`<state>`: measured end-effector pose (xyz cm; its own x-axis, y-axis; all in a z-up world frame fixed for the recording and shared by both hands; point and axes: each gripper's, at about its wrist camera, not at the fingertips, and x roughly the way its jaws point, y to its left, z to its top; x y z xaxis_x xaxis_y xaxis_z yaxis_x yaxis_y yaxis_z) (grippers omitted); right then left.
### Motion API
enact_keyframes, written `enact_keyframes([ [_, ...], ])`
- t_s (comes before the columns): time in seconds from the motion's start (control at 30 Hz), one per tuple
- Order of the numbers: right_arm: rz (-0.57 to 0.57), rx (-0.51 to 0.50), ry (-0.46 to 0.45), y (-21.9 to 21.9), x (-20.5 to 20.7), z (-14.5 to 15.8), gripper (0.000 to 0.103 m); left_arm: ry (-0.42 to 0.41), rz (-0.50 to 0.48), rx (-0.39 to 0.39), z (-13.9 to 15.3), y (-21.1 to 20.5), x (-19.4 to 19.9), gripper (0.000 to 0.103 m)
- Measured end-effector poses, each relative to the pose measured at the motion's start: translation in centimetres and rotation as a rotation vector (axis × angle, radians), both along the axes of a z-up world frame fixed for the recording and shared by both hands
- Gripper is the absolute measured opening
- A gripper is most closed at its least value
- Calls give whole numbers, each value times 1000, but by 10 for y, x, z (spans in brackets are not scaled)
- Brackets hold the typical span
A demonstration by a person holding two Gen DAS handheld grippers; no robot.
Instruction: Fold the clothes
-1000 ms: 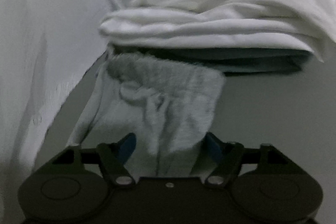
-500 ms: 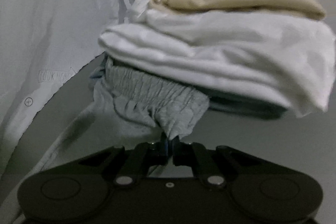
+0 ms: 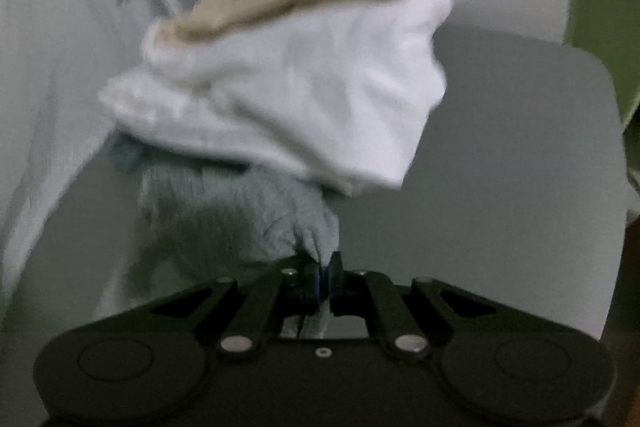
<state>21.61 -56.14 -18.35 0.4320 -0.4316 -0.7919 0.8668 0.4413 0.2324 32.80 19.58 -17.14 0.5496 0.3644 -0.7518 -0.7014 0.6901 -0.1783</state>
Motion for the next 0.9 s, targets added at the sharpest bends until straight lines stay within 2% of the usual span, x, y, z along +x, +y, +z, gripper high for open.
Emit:
enact_keyframes([
  [0.03,21,-19,17,5,2,1,13,-5,6,-5,0,1,0,7],
  [0.07,41,-43,18,9,4,4,19,-10,6,7,1,2,1,7],
  [0.1,61,-67,17,13,6,8,35,-16,-2,35,5,1,3,6],
  [0.17,80,-106,14,16,8,15,50,-25,-16,85,12,1,8,7],
  [0.27,108,-176,37,27,10,29,50,-34,-5,100,22,9,14,8],
  [0.33,131,-253,61,42,10,41,50,-51,31,86,26,17,14,14],
  [0.37,159,-294,59,52,11,46,50,-62,46,79,29,20,14,16],
  [0.43,231,-327,22,72,14,54,36,-84,49,85,36,22,12,17],
  [0.5,331,-262,-39,93,24,55,16,-97,36,98,43,21,12,17],
  [0.57,423,-162,-99,114,39,47,10,-111,1,94,48,16,15,17],
  [0.67,611,-33,-110,161,73,29,9,-115,-124,51,45,3,31,18],
  [0.8,833,7,-46,224,111,12,9,-53,-340,9,27,-27,62,18],
  [0.9,978,24,-2,261,136,1,10,-5,-424,-10,13,-42,77,25],
])
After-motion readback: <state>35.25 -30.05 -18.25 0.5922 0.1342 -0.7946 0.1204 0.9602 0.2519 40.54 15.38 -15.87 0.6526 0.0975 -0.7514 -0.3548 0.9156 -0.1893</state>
